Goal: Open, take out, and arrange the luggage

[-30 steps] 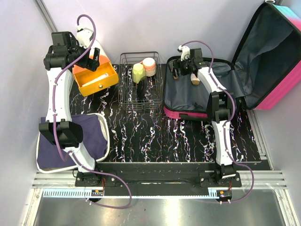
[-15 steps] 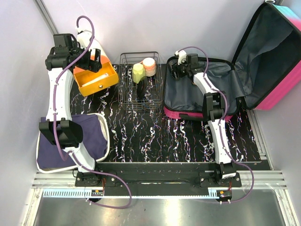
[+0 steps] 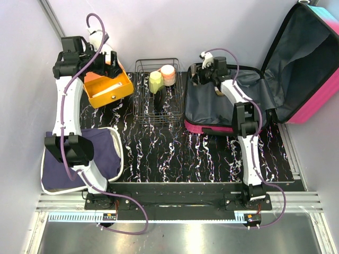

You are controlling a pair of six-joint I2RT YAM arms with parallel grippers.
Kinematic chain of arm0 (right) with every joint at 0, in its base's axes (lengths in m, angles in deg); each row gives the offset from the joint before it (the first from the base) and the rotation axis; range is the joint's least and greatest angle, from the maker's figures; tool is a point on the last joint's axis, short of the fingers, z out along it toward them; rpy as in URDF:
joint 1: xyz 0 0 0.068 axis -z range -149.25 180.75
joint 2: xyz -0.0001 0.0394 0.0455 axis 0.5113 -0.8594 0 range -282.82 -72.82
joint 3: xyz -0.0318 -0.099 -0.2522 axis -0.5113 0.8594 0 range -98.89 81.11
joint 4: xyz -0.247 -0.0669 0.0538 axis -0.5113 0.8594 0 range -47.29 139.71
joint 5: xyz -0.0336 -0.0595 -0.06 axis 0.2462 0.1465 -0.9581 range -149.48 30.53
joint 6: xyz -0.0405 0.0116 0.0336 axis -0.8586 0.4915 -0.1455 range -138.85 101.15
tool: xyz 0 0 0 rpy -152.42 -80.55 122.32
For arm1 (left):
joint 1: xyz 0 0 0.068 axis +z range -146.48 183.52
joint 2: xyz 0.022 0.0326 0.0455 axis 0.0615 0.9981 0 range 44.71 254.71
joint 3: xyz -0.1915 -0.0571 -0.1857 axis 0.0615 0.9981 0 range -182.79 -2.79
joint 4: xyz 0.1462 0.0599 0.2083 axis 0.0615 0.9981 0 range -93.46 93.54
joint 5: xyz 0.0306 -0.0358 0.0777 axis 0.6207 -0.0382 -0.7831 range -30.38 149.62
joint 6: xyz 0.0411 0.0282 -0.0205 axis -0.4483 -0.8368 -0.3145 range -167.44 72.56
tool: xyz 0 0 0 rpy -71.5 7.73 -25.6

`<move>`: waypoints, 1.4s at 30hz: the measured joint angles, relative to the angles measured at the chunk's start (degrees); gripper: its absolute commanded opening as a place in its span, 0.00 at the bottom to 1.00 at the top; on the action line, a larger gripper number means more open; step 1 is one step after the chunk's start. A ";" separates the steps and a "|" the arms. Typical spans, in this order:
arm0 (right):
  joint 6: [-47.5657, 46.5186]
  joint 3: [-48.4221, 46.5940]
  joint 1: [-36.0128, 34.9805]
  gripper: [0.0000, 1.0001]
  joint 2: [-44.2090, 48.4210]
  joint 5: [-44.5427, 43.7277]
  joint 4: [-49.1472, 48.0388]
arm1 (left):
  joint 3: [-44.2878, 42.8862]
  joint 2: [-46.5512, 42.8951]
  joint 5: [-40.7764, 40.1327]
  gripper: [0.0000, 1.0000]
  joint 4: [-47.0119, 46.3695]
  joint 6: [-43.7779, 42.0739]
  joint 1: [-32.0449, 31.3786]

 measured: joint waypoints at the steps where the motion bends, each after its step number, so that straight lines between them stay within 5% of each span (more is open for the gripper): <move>1: 1.14 1.46 0.11 0.00 1.95 1.42 -0.63 | 0.02 0.00 1.07 0.97 -0.94 0.85 -0.24; 6: 11.89 8.37 0.07 0.00 13.75 11.37 -8.41 | 2.36 0.00 9.60 0.98 -12.11 12.09 -2.12; 11: 23.26 10.99 -1.14 0.00 22.51 21.33 -21.18 | 12.41 -0.20 17.07 0.97 -33.07 29.07 -4.74; 21: 39.56 15.82 -9.62 0.00 25.55 32.04 -37.77 | 20.33 1.09 22.88 0.95 -59.67 50.56 -12.04; 34: 46.66 17.27 -12.90 0.00 25.46 35.17 -44.11 | 22.49 1.09 23.26 0.76 -68.91 57.59 -14.82; 42: 49.51 14.58 -13.40 0.00 23.56 35.17 -45.18 | 24.04 1.11 23.69 0.52 -71.58 59.74 -15.72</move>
